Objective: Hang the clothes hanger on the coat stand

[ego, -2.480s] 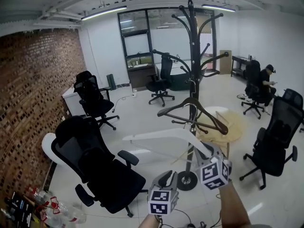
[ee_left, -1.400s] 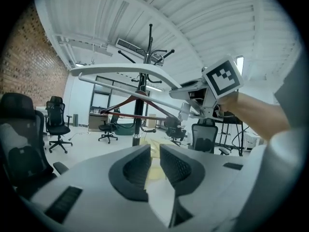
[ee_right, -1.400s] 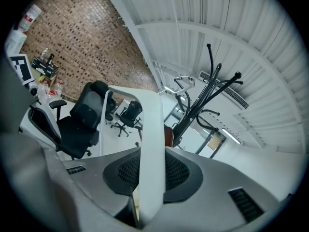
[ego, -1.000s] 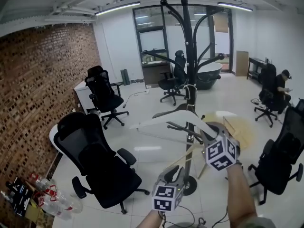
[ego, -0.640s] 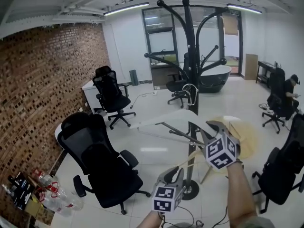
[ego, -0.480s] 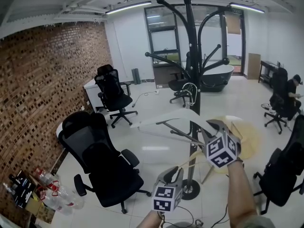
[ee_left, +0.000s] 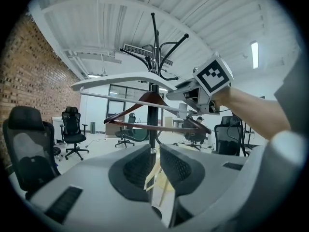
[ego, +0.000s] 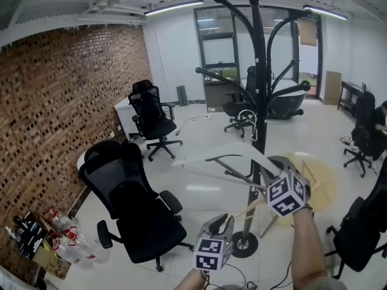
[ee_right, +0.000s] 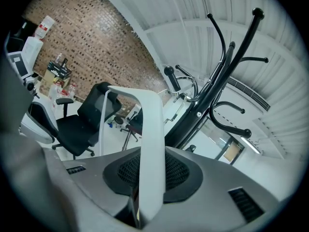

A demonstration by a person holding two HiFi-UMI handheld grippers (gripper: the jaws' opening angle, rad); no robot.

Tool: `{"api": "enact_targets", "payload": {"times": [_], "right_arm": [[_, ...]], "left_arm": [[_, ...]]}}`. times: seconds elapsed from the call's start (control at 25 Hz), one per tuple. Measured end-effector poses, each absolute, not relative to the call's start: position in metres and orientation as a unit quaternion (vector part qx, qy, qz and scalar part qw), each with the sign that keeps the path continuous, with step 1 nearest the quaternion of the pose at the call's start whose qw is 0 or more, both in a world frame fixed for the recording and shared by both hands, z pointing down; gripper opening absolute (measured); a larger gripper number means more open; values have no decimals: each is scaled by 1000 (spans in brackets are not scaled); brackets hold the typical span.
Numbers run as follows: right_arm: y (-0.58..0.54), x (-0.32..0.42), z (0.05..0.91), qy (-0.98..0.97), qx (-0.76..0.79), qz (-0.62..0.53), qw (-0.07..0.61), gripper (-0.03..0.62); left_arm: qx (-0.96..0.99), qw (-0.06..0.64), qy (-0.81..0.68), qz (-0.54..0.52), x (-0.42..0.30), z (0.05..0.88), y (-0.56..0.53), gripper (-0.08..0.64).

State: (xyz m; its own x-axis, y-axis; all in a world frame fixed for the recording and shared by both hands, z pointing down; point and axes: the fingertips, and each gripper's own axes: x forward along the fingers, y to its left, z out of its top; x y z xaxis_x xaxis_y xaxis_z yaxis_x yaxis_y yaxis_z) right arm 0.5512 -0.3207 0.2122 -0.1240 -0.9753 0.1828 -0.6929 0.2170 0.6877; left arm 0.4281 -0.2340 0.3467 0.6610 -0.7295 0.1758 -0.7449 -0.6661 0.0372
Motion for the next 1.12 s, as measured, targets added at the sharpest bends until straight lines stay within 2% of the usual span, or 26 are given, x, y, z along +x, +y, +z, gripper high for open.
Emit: {"api": "enact_targets", "payload": {"times": [0.64, 1.12], "right_arm": [[-337, 542, 236, -707, 577, -222, 344, 80], [-331, 574, 244, -693, 595, -205, 352, 81]], "left_arm": [[907, 64, -409, 77, 413, 361, -247, 75], [904, 88, -408, 91, 426, 375, -228, 75]]}}
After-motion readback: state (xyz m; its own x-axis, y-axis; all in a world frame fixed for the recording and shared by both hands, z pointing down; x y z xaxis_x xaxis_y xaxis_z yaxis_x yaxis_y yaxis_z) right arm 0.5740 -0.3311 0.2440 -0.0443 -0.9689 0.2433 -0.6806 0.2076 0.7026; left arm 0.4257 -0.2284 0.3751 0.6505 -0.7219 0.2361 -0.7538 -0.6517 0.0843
